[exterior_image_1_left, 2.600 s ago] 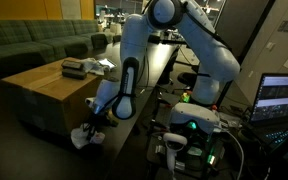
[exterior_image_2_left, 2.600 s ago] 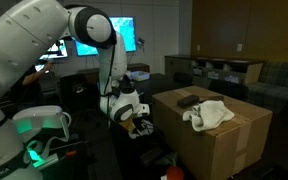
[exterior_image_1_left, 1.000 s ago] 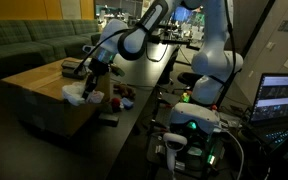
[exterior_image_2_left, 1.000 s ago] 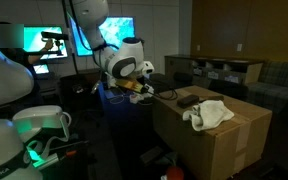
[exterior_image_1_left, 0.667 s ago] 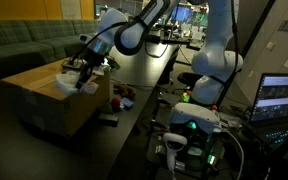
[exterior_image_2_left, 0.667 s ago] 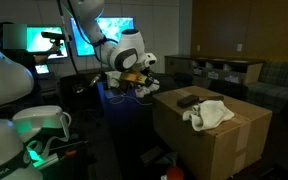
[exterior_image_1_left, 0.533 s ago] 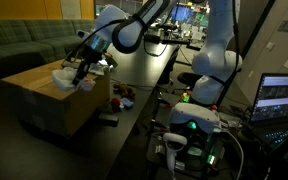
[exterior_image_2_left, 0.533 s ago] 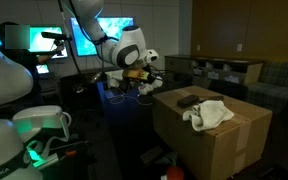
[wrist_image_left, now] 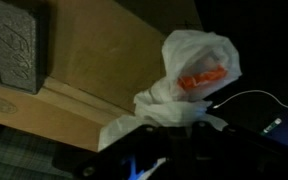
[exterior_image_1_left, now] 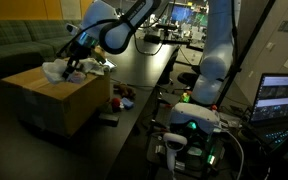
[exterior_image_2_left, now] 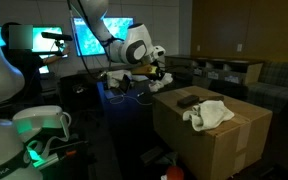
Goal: Remove the brown toy from the box and replace it with the towel, remove the blue object from the box and replace it with the gray duster and remove the orange plush toy from the box and replace it with the duster, remove the duster and replace it with the plastic bag
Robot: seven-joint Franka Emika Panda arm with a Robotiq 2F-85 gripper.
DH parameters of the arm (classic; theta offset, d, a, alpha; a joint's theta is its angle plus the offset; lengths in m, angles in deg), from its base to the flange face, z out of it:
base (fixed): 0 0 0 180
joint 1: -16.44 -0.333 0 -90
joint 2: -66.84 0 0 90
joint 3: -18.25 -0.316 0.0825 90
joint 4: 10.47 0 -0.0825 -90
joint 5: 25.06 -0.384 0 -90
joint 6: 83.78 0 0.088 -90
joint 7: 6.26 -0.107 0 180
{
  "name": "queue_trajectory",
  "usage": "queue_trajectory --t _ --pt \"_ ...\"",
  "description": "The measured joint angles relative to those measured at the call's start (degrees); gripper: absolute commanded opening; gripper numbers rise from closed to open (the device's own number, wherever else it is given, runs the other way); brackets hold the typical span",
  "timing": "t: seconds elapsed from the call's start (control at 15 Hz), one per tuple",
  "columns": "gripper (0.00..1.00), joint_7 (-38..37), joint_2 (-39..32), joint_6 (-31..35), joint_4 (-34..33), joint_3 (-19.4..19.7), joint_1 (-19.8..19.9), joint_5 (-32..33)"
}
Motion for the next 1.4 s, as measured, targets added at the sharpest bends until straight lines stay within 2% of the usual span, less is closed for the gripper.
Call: queue_trajectory --t 0.13,0.33,0.73,1.0,1.13,1.2,1.33,1.4 --pt "0.02 -2.5 -1.1 -0.2 -1.9 7.3 -6.7 2.2" --pt "0.02 -7.6 -4.2 -0.8 -5.1 13.7 -12.5 7.3" --pt "0.02 -13.5 -10.0 -1.2 -10.9 22.7 -20.9 12.0" --pt "0.02 -19.2 -11.9 -1.1 -13.9 30.3 -27.3 15.9" --pt "0.02 -21.0 -12.3 -1.1 -14.8 32.6 -29.3 16.6" --pt "0.28 -21.8 -12.4 -1.1 -15.1 33.6 -30.2 16.7" --pt "0.37 -22.8 -12.4 -1.1 -15.3 34.9 -31.3 16.7" --pt "0.46 -23.1 -12.4 -1.1 -15.3 35.2 -31.6 16.7"
